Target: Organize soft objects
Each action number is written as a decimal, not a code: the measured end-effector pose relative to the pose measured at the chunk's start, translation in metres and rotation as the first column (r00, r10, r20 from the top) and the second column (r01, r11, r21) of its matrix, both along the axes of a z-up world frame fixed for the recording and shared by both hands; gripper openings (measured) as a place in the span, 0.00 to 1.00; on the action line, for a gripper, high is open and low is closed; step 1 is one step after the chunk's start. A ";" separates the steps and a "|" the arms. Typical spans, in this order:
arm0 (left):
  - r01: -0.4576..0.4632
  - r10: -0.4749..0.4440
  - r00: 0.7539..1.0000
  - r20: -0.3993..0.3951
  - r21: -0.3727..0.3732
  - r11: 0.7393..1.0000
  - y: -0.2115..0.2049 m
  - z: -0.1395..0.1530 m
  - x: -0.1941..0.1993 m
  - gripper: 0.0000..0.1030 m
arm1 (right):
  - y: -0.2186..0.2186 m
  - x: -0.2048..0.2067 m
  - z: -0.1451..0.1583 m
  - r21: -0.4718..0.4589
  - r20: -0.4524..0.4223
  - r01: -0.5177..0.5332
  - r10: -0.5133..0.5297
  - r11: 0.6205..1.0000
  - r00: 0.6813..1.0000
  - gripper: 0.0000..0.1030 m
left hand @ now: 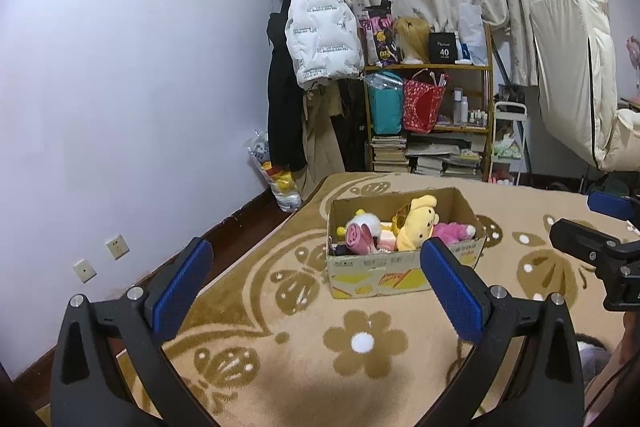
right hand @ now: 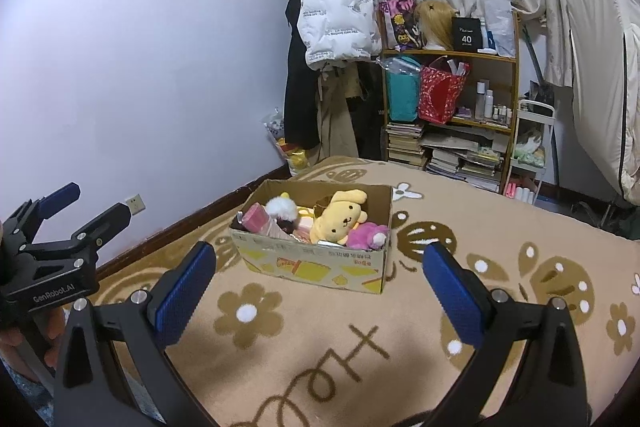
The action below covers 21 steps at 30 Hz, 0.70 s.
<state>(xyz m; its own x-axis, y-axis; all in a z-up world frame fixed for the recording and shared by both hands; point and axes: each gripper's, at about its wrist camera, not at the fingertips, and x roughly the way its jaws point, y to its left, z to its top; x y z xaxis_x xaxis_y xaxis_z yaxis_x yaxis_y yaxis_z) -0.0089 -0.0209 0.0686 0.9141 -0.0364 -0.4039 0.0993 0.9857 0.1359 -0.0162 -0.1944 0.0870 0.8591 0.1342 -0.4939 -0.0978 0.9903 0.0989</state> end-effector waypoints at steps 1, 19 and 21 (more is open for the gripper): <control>0.002 -0.002 1.000 -0.010 -0.001 1.000 0.000 -0.002 0.001 1.00 | -0.001 0.000 -0.002 -0.002 -0.004 0.001 -0.001 1.000 1.000 1.00; 0.004 -0.001 0.996 -0.088 0.036 0.999 -0.002 -0.025 0.012 1.00 | -0.003 0.005 -0.028 0.000 -0.053 -0.003 0.003 1.000 0.999 1.00; -0.001 0.004 0.996 -0.091 0.030 1.000 0.000 -0.026 0.013 1.00 | -0.001 0.005 -0.029 -0.010 -0.054 -0.004 0.004 1.000 0.999 1.00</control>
